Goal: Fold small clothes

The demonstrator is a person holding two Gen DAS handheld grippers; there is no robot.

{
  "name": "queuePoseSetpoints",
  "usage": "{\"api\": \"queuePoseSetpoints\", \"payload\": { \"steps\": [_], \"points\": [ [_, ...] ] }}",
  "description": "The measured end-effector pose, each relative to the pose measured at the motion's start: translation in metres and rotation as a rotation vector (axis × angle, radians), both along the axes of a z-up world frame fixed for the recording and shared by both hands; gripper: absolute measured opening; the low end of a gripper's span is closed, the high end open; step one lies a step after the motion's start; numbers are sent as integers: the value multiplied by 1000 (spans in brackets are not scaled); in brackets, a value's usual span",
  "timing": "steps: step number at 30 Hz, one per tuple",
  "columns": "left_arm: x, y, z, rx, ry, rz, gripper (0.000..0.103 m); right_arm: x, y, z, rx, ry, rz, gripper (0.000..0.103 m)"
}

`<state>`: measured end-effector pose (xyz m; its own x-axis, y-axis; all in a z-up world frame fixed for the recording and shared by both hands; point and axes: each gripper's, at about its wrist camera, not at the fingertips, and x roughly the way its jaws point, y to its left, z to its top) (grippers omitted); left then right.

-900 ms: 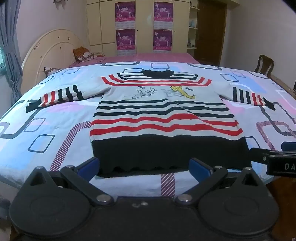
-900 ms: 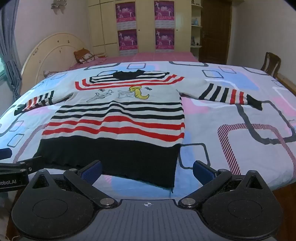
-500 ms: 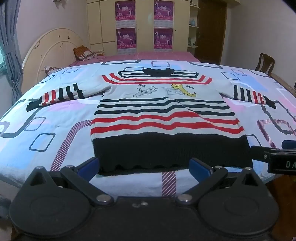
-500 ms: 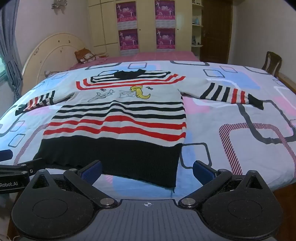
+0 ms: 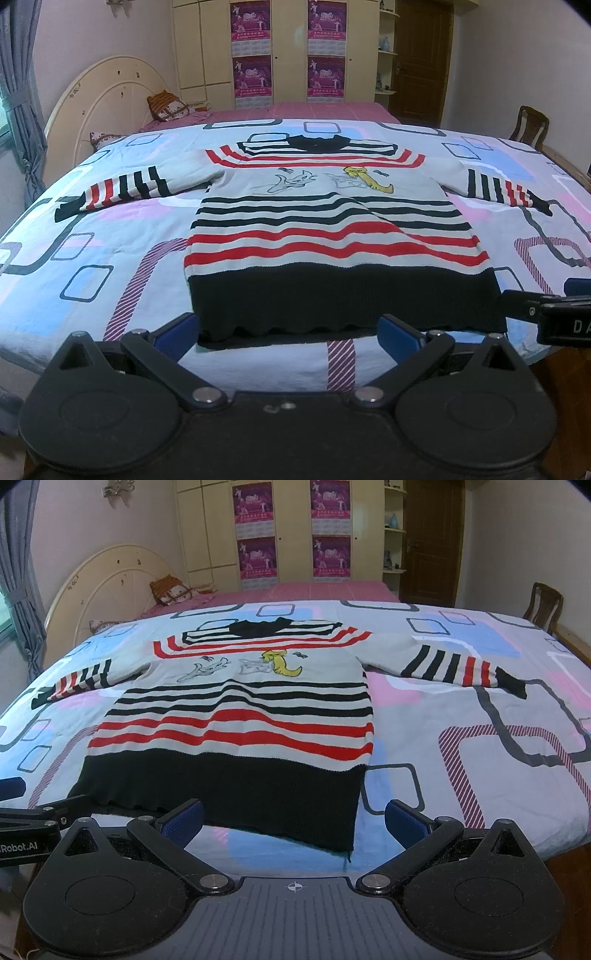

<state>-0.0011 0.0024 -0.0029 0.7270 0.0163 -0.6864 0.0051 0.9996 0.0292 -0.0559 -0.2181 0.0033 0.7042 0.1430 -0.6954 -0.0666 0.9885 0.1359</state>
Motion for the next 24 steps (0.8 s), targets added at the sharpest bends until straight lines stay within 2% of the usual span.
{"api": "queuePoseSetpoints", "payload": {
  "steps": [24],
  "points": [
    [0,5,1,-2,5,3,103,1,3,1,-5,4,1,103]
  ]
}}
